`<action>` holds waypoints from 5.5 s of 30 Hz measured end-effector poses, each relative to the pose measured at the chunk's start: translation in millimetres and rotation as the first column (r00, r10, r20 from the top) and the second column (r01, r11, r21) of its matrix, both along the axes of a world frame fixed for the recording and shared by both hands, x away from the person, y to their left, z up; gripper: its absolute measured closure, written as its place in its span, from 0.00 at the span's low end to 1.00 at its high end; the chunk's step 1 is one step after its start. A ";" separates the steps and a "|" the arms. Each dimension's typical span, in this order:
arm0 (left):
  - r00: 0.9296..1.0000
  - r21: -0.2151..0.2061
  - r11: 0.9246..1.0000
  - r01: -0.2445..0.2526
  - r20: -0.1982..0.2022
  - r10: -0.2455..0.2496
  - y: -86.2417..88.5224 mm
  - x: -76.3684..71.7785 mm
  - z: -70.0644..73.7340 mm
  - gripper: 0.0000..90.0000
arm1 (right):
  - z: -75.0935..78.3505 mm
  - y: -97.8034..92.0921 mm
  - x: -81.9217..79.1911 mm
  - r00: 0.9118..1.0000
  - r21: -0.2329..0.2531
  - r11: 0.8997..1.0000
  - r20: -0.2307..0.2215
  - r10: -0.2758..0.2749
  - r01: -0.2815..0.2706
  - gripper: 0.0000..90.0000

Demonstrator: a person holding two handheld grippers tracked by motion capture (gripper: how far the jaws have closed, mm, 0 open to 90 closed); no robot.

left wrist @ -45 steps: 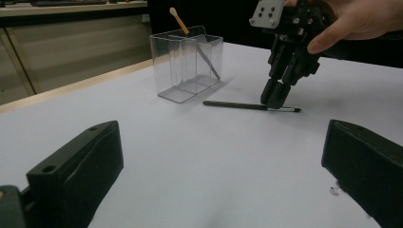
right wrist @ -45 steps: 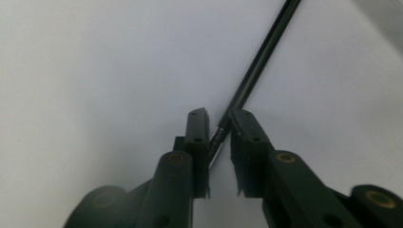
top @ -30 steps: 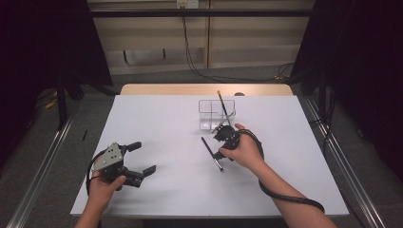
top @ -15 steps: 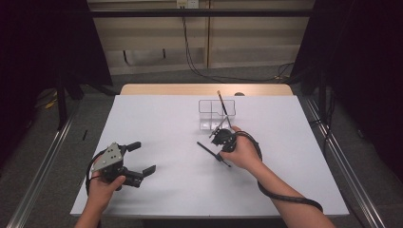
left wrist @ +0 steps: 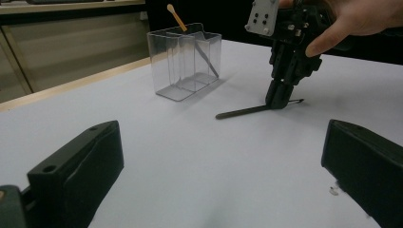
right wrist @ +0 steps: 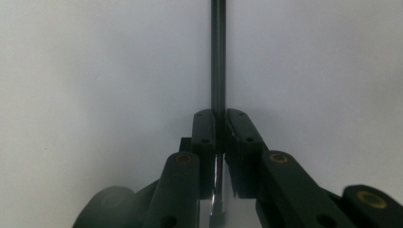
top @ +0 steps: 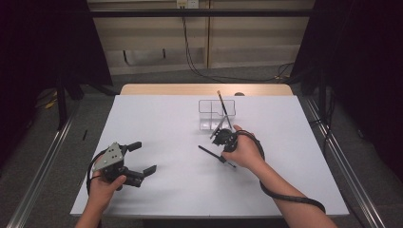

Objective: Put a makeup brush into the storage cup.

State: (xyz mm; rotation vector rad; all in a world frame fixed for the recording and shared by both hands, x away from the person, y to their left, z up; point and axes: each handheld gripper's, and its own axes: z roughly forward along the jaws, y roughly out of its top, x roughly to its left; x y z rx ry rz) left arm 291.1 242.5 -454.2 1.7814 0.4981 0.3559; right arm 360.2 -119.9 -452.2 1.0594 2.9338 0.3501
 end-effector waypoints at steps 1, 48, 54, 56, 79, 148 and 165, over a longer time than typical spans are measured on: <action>1.000 0.000 1.000 0.001 0.000 -0.001 -0.2 0.0 0.0 0.00 | -0.5 1.1 -0.5 1.000 -0.003 1.000 0.010 0.011 -0.011 0.91; 0.992 0.025 0.994 0.108 -0.071 -0.106 -51.9 21.3 14.9 0.00 | 30.9 -6.8 -23.9 0.963 0.164 0.949 0.052 0.263 -0.268 0.94; 0.987 0.031 0.989 0.143 -0.083 -0.140 -69.5 26.7 21.3 0.00 | 35.9 -3.8 -27.5 0.958 0.170 0.943 0.051 0.282 -0.286 0.94; 0.984 0.037 0.988 0.152 -0.099 -0.147 -75.2 28.9 22.3 0.00 | 37.3 -2.4 -28.6 0.954 0.165 0.939 0.058 0.295 -0.300 0.94; 0.953 0.309 0.916 0.255 -0.240 -0.184 -121.8 46.2 27.9 0.03 | 45.2 8.4 -30.8 0.932 0.141 0.922 0.076 0.354 -0.361 0.94; 0.862 0.615 0.605 0.506 -0.357 -0.359 -151.9 36.9 25.4 0.93 | 60.3 13.6 -22.1 0.911 0.244 0.878 0.146 0.387 -0.412 0.70; 0.880 0.560 0.680 0.474 -0.342 -0.331 -142.0 40.9 25.0 0.93 | 45.1 -19.4 -18.8 0.961 0.478 0.843 0.231 0.153 -0.249 0.15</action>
